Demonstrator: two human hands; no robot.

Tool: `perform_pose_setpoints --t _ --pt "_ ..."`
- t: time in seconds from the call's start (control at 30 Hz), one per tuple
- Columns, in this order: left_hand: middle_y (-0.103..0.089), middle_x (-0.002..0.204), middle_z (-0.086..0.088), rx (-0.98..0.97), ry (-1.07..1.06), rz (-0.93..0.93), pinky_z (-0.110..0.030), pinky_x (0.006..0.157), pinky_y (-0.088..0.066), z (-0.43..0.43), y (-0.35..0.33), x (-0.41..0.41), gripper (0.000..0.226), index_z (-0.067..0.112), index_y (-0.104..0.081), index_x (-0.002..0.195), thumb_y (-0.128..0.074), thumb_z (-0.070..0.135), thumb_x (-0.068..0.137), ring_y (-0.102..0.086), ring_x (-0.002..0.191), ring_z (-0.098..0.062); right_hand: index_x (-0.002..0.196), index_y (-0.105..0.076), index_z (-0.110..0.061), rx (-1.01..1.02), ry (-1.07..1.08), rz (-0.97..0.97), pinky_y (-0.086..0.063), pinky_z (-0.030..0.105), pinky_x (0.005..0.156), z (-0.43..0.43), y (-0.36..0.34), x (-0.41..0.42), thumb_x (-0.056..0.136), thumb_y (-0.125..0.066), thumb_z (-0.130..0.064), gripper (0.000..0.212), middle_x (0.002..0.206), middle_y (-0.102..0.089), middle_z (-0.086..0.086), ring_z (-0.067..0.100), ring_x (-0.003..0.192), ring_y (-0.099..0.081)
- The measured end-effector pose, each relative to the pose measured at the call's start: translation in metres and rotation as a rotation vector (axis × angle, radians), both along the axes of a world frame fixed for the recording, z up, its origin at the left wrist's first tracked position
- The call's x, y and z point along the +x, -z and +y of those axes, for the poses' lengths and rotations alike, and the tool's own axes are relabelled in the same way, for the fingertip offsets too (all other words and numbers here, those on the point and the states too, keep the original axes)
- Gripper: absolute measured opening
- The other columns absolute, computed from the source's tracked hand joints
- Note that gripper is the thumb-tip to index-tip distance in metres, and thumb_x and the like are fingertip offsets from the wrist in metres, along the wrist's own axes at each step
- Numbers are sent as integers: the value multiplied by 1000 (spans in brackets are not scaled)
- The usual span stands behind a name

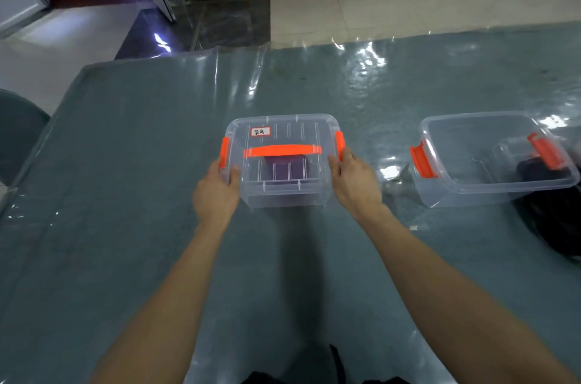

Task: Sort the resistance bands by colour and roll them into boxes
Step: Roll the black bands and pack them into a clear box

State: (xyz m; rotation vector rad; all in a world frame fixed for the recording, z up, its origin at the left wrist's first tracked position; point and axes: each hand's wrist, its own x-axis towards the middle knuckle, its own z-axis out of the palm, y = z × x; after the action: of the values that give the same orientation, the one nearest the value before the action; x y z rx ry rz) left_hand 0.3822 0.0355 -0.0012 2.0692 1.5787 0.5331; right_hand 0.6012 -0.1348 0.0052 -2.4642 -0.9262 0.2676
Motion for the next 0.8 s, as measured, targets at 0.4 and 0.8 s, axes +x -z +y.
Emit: perform_pose_setpoints --t 0.4,0.8 --pt "-68 114 -12 373 775 376 -50 93 -52 -185 0 36 17 13 -70 108 -67 25 98 -66 107 -37 126 -66 -12 -419 -196 -267 -47 43 102 -196 1 9 104 -50 -31 33 128 -65 7 32 120 -62" --pt "-72 121 -15 468 812 411 -47 93 -56 -352 31 208 30 8 -74 112 -82 18 84 -70 110 -37 117 -67 -13 -393 -235 -293 -45 42 98 -361 34 168 102 -48 -23 27 118 -67 7 32 113 -62"
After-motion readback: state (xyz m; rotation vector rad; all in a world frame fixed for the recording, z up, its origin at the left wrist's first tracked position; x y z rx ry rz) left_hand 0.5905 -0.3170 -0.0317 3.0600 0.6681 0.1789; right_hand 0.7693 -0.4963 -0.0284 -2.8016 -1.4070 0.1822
